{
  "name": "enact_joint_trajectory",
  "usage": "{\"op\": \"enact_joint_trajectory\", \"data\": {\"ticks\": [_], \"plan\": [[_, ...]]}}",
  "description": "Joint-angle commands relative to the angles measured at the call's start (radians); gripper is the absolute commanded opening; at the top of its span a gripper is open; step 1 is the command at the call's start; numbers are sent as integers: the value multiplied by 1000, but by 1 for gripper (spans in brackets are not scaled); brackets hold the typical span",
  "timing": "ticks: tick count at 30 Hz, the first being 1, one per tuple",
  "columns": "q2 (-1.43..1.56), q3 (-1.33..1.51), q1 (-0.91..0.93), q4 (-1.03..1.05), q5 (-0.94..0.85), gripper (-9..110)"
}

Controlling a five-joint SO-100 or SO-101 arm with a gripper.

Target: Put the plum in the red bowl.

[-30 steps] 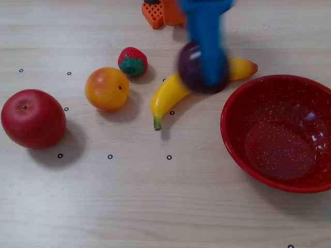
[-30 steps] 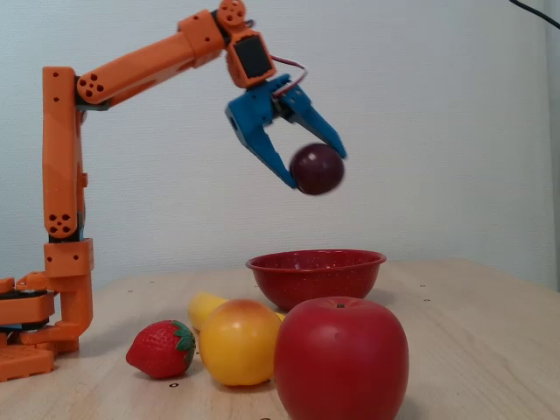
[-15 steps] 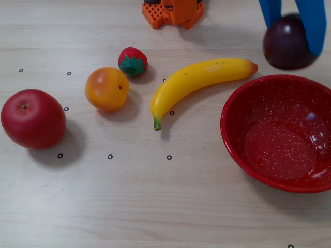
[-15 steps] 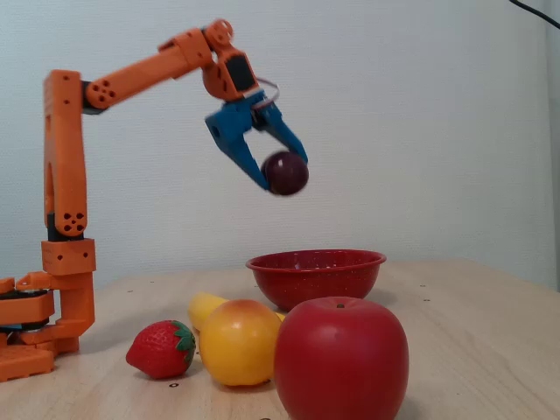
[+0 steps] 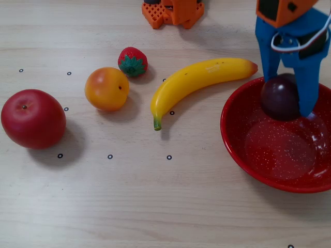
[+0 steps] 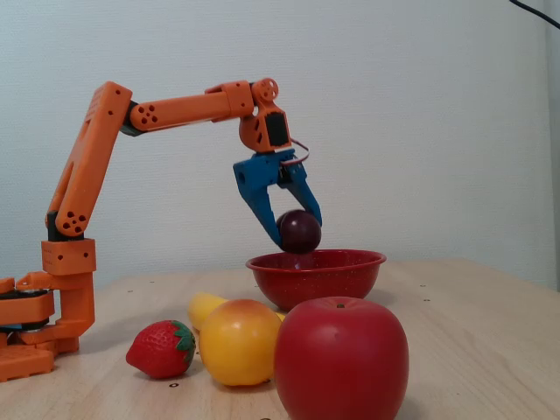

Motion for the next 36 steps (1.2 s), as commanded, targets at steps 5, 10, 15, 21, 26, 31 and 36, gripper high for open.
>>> {"op": "enact_joint_trajectory", "data": {"ticks": [5, 10, 15, 21, 26, 31, 36], "plan": [[43, -94, 6, -5, 32, 39], [49, -94, 5, 0, 32, 42], [98, -94, -12, -43, 20, 33], [212, -91, -60, -91, 5, 11], [333, -55, -107, -107, 12, 0], [488, 66, -164, -121, 11, 0], [684, 278, -230, -201, 18, 0]]}}
